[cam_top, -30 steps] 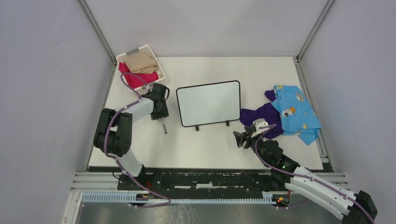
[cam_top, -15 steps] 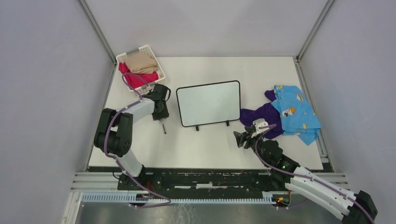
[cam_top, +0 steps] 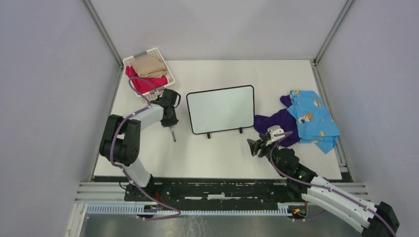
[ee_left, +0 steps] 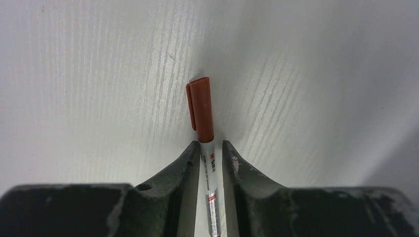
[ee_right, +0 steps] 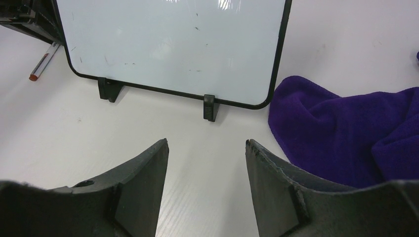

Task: Write a sentence on the whiteboard
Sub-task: Open the whiteboard marker at the center of the board.

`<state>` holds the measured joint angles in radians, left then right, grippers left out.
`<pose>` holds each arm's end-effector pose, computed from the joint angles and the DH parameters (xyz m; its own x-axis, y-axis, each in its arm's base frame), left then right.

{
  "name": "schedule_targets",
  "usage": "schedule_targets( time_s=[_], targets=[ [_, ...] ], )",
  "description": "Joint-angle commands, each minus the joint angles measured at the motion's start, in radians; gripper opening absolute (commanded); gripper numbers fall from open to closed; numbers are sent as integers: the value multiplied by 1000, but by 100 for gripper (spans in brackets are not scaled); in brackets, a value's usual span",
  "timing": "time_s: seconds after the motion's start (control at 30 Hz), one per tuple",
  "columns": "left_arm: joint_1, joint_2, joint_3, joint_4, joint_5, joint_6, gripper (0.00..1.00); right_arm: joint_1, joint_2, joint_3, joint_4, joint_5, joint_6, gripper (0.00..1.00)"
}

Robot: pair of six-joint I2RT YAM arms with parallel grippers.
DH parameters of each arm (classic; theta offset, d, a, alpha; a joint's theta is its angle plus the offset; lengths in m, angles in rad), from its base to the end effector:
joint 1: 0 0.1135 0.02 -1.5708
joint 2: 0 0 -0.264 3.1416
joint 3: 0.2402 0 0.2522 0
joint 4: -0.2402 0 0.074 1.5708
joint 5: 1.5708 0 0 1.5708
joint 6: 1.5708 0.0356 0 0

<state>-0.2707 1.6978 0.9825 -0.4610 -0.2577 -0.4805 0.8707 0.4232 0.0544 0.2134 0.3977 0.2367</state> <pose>0.3102 -0.0767 0.1599 -0.8647 -0.2239 -0.4496 -0.2656 0.9636 0.0310 0.0975 0.0943 0.1730 -0.2045 0.0929 -0.9745 -0.4224 0.8897 0.1734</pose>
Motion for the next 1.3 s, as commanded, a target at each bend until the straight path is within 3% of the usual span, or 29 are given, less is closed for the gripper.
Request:
schedule_targets(
  time_s=[0.0,0.37,0.57,0.8,1.07,1.27],
  targets=[
    [-2,4,-21,15,-20,-35,29,5,-15,36,13,20,-10,65],
    [-2,-24,-42,28,-29,-49,2,5,-27,60,-25,50,3,65],
    [-1,-165,-52,14,-84,-80,2,5,-18,93,-44,68,63,65],
    [-1,-395,-9,-51,-99,-95,2,6,-2,144,-42,8,67,73],
    [-2,-616,107,-120,65,-41,2,4,-37,221,-38,-169,-39,73],
    [-2,-778,92,-9,324,-19,2,5,13,296,3,-374,-74,73]
  ],
)
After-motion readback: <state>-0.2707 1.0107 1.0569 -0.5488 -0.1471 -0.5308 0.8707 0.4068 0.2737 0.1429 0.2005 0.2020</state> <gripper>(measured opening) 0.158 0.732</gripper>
